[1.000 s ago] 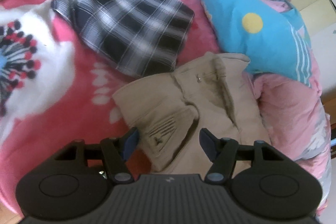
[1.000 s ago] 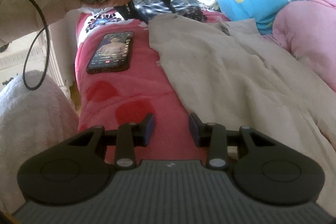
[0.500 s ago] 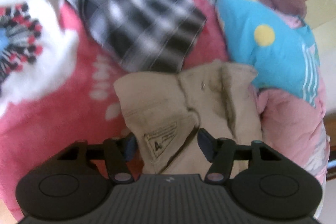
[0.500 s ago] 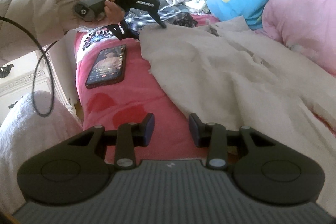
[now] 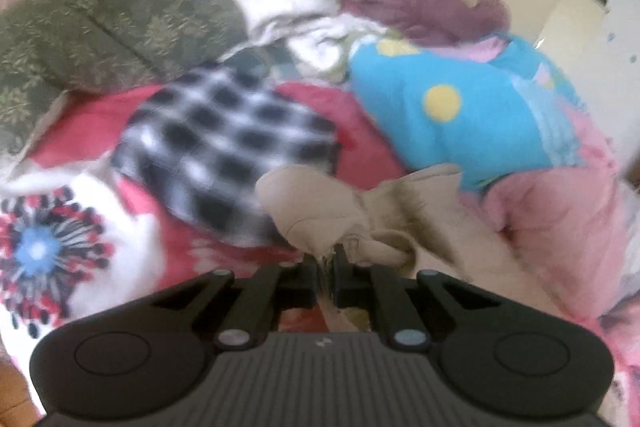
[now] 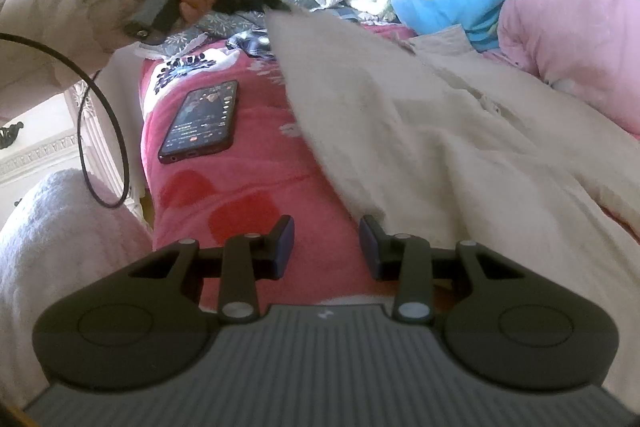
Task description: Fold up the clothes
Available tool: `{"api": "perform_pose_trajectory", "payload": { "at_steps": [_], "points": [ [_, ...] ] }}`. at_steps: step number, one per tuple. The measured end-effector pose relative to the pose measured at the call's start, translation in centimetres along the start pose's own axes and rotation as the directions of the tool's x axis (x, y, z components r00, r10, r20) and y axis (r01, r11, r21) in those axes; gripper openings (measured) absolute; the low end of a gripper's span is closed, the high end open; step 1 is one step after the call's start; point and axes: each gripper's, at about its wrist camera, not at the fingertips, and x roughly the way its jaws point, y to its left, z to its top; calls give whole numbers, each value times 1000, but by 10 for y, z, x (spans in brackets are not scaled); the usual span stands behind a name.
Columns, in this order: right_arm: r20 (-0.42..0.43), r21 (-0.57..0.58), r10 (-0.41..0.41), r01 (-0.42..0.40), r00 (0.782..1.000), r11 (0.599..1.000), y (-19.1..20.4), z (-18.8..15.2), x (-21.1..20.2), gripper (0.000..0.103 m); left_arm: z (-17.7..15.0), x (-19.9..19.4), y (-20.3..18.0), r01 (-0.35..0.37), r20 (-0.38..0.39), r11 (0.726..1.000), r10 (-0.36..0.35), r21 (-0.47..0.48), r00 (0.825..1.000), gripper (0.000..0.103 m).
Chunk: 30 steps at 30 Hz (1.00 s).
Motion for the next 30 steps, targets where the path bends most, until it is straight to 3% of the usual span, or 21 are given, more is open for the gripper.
{"api": "perform_pose_trajectory", "payload": {
  "at_steps": [2, 4, 6, 8, 11, 15, 17, 19, 22, 24, 26, 27, 28, 30],
  "points": [
    [-4, 7, 4, -4, 1000, 1000, -1, -1, 2, 35, -2, 30, 14, -58, -115, 997, 53, -44, 992, 8],
    [-6, 8, 6, -6, 1000, 1000, -2, -1, 2, 35, -5, 47, 31, -69, -192, 992, 47, -108, 980, 10],
    [-6, 9, 6, -6, 1000, 1000, -2, -1, 2, 35, -4, 49, 39, -36, -196, 985, 2, -166, 981, 13],
    [-6, 9, 8, -8, 1000, 1000, -3, -1, 2, 35, 0, 44, 42, 4, -180, 981, -39, -193, 983, 27],
    [-7, 16, 13, -13, 1000, 1000, -4, -1, 3, 35, 9, 39, 46, 2, -145, 975, -35, -224, 989, 46],
    [-6, 21, 19, -19, 1000, 1000, -6, -1, 2, 36, 13, 41, 50, 7, -132, 970, -40, -241, 990, 39],
    [-6, 19, 18, -18, 1000, 1000, -6, -2, 3, 36, 12, 43, 46, 0, -128, 977, -28, -211, 991, 13],
    [-6, 22, 19, -19, 1000, 1000, -6, -1, 3, 36, 11, 40, 38, 6, -96, 987, -21, -159, 995, 11],
    [-5, 27, 21, -21, 1000, 999, -6, -1, 3, 36, 13, 6, 9, 85, 65, 995, -88, 47, 994, 9],
    [-5, 26, 20, -20, 1000, 999, -6, -1, 3, 36, 11, -25, -14, 147, 194, 966, -189, 211, 963, 9],
    [-5, 25, 19, -19, 1000, 1000, -5, -2, 4, 36, 7, -45, -28, 141, 276, 938, -233, 317, 933, 10],
    [-5, 24, 19, -19, 1000, 1000, -6, -2, 4, 36, 6, -46, -32, 99, 280, 938, -198, 332, 939, 10],
    [-4, 25, 19, -19, 1000, 1000, -5, -2, 4, 36, 8, -38, -29, 44, 250, 948, -128, 315, 960, 10],
    [-4, 26, 21, -21, 1000, 999, -6, -2, 4, 36, 14, -4, -4, -36, 98, 977, 15, 208, 995, 11]
  ]
}}
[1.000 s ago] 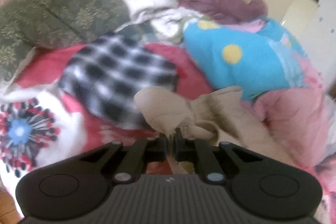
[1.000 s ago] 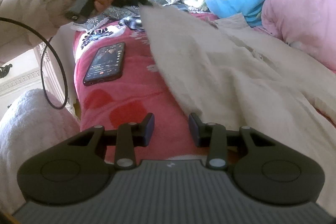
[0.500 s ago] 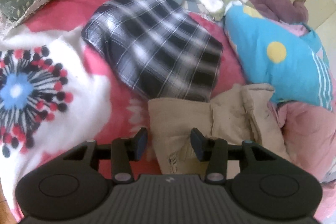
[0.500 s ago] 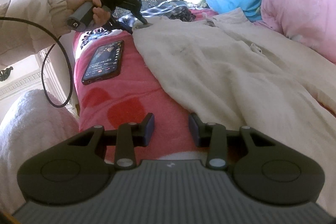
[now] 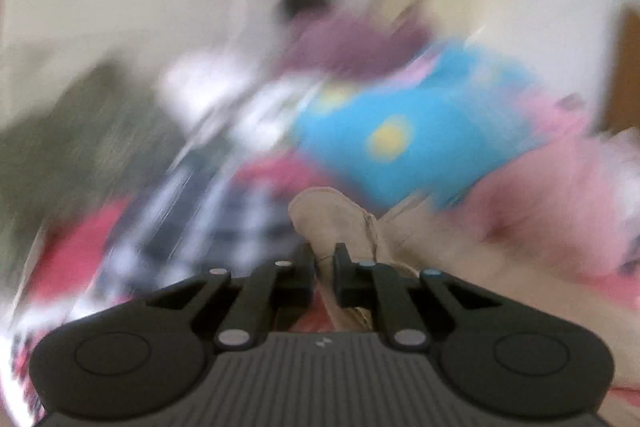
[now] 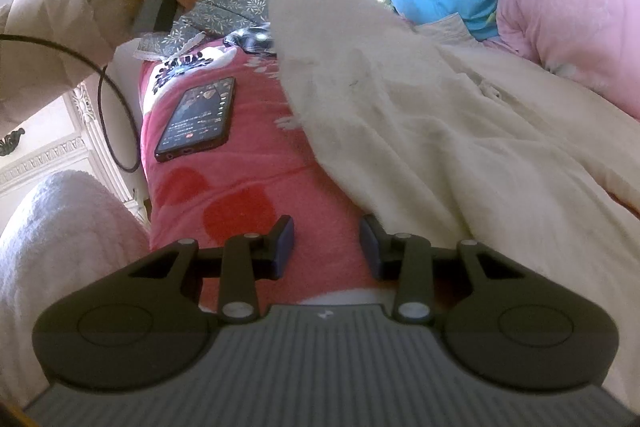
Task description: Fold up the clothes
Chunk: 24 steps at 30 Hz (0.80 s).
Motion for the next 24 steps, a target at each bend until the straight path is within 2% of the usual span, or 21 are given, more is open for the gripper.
{"api": "perform_pose_trajectory", "payload": {
  "at_steps": [2, 3, 4, 5, 11, 13, 15, 16, 18, 19, 21, 23, 24],
  "points": [
    [-1, 1, 1, -1, 1000, 1000, 0, 0, 0, 36, -11, 30, 34, -28, -154, 988, 4, -150, 988, 17],
    [-1, 1, 2, -2, 1000, 1000, 0, 0, 0, 36, -18, 45, 51, -40, -222, 973, -12, -228, 975, 21],
    [-1, 2, 4, -4, 1000, 1000, -1, 0, 0, 37, -23, 49, 62, -36, -237, 959, -32, -280, 971, 27],
    [-2, 3, 5, -5, 1000, 1000, -1, 0, -1, 37, -23, 43, 65, -24, -216, 955, -42, -295, 975, 29],
    [-3, 13, 9, -9, 1000, 1000, -2, 1, 0, 37, -7, -8, 57, 22, -61, 959, -41, -283, 997, 29],
    [-1, 24, 9, -9, 1000, 1000, -2, 1, -1, 37, 0, -30, 52, 67, -19, 953, -76, -296, 997, 29],
    [6, 45, 9, -9, 1000, 999, -3, 5, -5, 37, 9, -52, 39, 162, 22, 934, -163, -319, 986, 29],
    [14, 59, 7, -7, 1000, 998, -4, 8, -9, 37, 10, -64, 29, 229, 36, 916, -230, -328, 973, 29],
    [51, 79, 1, -5, 999, 997, -5, 18, -22, 37, 11, -87, 6, 376, 58, 861, -380, -343, 923, 29],
    [76, 82, -9, 3, 997, 997, -5, 25, -31, 37, 9, -98, -6, 451, 68, 819, -459, -353, 886, 29],
    [133, 74, -49, 40, 990, 996, -5, 39, -53, 37, 0, -119, -31, 591, 86, 720, -606, -365, 791, 29],
    [191, 60, -98, 88, 977, 994, -5, 56, -79, 37, -16, -131, -47, 665, 113, 653, -677, -364, 727, 33],
    [214, 53, -120, 112, 969, 992, -6, 64, -90, 37, -25, -133, -52, 684, 126, 631, -694, -366, 709, 33]
  ]
}}
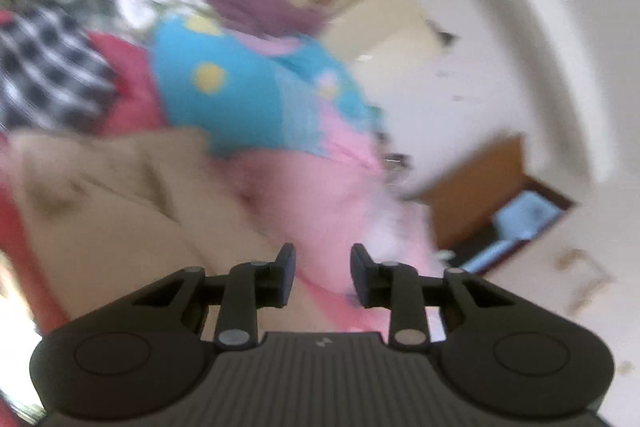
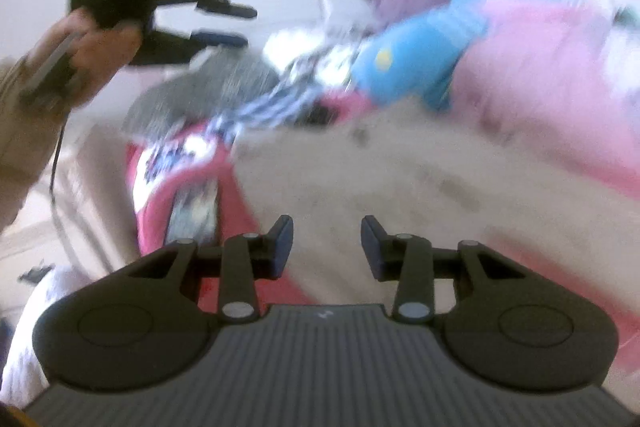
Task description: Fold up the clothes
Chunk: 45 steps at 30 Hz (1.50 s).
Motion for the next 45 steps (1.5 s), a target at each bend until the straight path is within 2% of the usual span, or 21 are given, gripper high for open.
{"api": "perform_pose_trajectory", "payload": {
  "at_steps": [1, 2, 4, 6, 8, 10, 12, 15, 18, 20, 25, 30, 33, 35, 36, 40, 45],
  "points": [
    [19, -16, -25, 25, 1000, 1000, -3, 12, -7, 37, -11, 2, 4, 6, 9, 1000, -6, -8, 1000, 35],
    [37, -33, -51, 52, 998, 998, -6, 25, -14, 37, -22, 9, 14, -29, 10, 1000, 29, -1, 1000, 37],
    [50, -62, -100, 103, 994, 993, -12, 49, -17, 37, -43, 30, 37, -145, 3, 989, 145, 33, 989, 37],
    [37, -78, -120, 123, 992, 989, -18, 74, -7, 37, -62, 52, 58, -254, 1, 963, 255, 86, 967, 36],
    [-1, -80, -87, 87, 996, 993, -22, 101, 21, 38, -72, 79, 75, -343, 2, 924, 347, 168, 938, 36],
    [-63, -76, -8, 3, 998, 997, -20, 121, 61, 39, -76, 93, 90, -373, -18, 913, 380, 166, 925, 36],
    [-137, -78, 79, -90, 987, 993, -18, 138, 114, 41, -78, 104, 105, -391, -38, 908, 400, 150, 916, 36],
    [-264, -106, 153, -187, 952, 977, -8, 146, 198, 41, -82, 109, 117, -407, -59, 905, 416, 122, 908, 36],
    [-381, -130, 175, -240, 908, 962, 3, 135, 280, 41, -83, 105, 125, -404, -71, 911, 409, 78, 910, 34],
    [-435, -148, 168, -255, 885, 956, 8, 125, 326, 41, -84, 99, 129, -392, -79, 919, 394, 39, 916, 30],
    [-499, -167, 158, -273, 852, 947, 10, 107, 398, 41, -81, 94, 140, -379, -87, 925, 375, -29, 923, 25],
    [-523, -174, 181, -312, 833, 934, 9, 101, 434, 44, -79, 91, 144, -374, -88, 926, 369, -46, 925, 25],
    [-549, -126, 239, -363, 801, 923, 6, 100, 446, 48, -81, 91, 140, -373, -87, 927, 369, -43, 925, 25],
    [-576, -97, 280, -404, 768, 910, 6, 99, 455, 53, -80, 91, 139, -372, -87, 927, 368, -41, 926, 25],
    [-585, -102, 286, -419, 759, 902, 7, 97, 458, 54, -79, 89, 140, -370, -88, 928, 366, -44, 927, 25],
    [-586, -62, 318, -432, 746, 900, 0, 95, 464, 57, -77, 86, 140, -367, -91, 929, 361, -53, 928, 24],
    [-576, -42, 319, -418, 753, 908, -3, 96, 467, 58, -80, 86, 140, -369, -89, 928, 364, -54, 927, 24]
  ]
}}
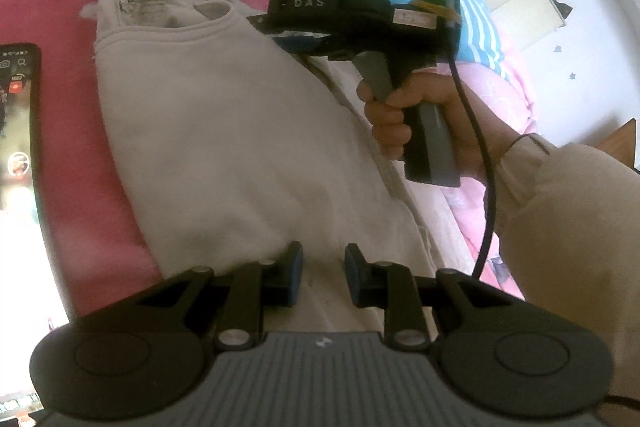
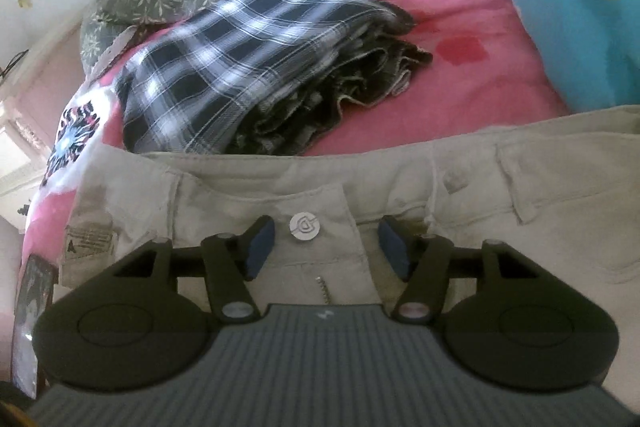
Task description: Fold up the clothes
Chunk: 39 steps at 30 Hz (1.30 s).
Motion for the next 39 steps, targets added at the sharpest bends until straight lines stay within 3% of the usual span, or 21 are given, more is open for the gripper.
{"api": "perform_pose_trajectory", "payload": {
  "at_steps": [3, 5, 7, 8, 11, 15, 21, 27, 32, 34, 36, 39],
  "points": [
    [6, 4, -17, 17, 1000, 1000, 4, -1, -2, 51, -4, -4, -4, -11, 8, 1000, 11, 4, 1000, 24],
    [21, -17, -42, 43, 999, 999, 10, -2, -7, 27, -4, 4, -8, -18, 14, 1000, 17, 5, 1000, 24],
    [55, -58, -76, 79, 996, 995, 20, -6, -13, 11, -5, 3, -9, -21, 18, 1000, 21, 4, 1000, 24],
    [76, -80, -98, 104, 992, 991, 27, -8, -17, 10, -5, 3, -10, -23, 20, 1000, 23, 3, 1000, 24],
    [147, -115, -161, 179, 976, 977, 39, -11, -27, 9, -5, 4, -11, -30, 29, 1000, 31, -6, 999, 24],
    [253, -55, -220, 241, 942, 969, 35, -6, -41, 8, -5, 8, -13, -35, 33, 999, 35, -9, 999, 23],
    [231, -48, -310, 330, 922, 943, 27, -5, -19, 7, -4, 10, -15, -38, 33, 999, 38, -8, 999, 21],
    [251, -35, -316, 335, 915, 941, 33, -8, -6, 11, -5, 11, -17, -41, 35, 999, 42, -10, 999, 21],
    [418, 13, -245, 264, 875, 964, 35, -6, -67, 28, -6, 13, -18, -41, 34, 999, 41, -11, 999, 22],
    [443, 76, -253, 245, 860, 967, 25, -5, -88, 29, -6, 12, -19, -42, 35, 999, 42, -11, 999, 22],
    [384, 146, -291, 254, 876, 956, 8, -4, -90, 29, -7, 12, -20, -42, 35, 999, 43, -11, 998, 22],
    [202, 183, -276, 240, 940, 953, -12, -6, -58, 29, -7, 12, -20, -44, 37, 999, 45, -8, 998, 22]
  ]
}}
